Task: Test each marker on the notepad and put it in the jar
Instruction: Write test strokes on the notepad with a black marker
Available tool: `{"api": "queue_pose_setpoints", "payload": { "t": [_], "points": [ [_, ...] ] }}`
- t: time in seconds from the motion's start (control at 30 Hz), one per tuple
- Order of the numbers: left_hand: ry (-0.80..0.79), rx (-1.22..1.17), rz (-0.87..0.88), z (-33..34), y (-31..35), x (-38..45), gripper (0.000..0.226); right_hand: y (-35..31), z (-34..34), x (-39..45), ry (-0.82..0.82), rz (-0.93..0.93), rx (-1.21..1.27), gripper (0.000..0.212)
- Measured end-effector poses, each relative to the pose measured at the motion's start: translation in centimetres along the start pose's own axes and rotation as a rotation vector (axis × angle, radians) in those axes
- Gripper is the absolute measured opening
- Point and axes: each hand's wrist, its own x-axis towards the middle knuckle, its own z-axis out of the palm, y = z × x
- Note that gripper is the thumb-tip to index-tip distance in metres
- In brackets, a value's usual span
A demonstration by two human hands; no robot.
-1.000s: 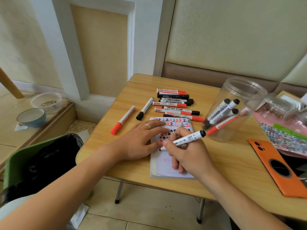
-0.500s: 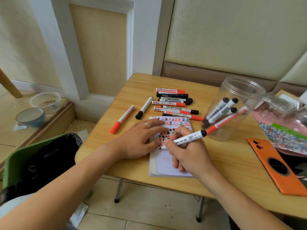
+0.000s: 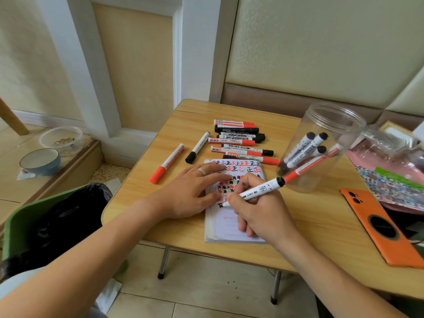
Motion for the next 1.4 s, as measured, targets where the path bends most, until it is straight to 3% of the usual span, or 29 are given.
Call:
{"api": "queue_pose_setpoints", "payload": {
  "t": [0.37, 0.8, 1.4],
  "points": [
    [-0.004, 0.007, 0.007, 0.01, -0.09, 0.04, 0.057, 0.32, 0.01, 0.31, 0.041, 0.015, -0.003, 0.020],
    [0.009, 0.011, 0.007, 0.02, 0.04, -0.08, 0.066, -0.04, 0.15, -0.01, -0.029, -0.026, 0.000, 0.021],
    [0.012, 0.018, 0.013, 0.10, -0.03, 0.00, 0.054, 0.57, -0.08, 0.23, -0.002, -0.021, -0.002, 0.019]
  ]
}}
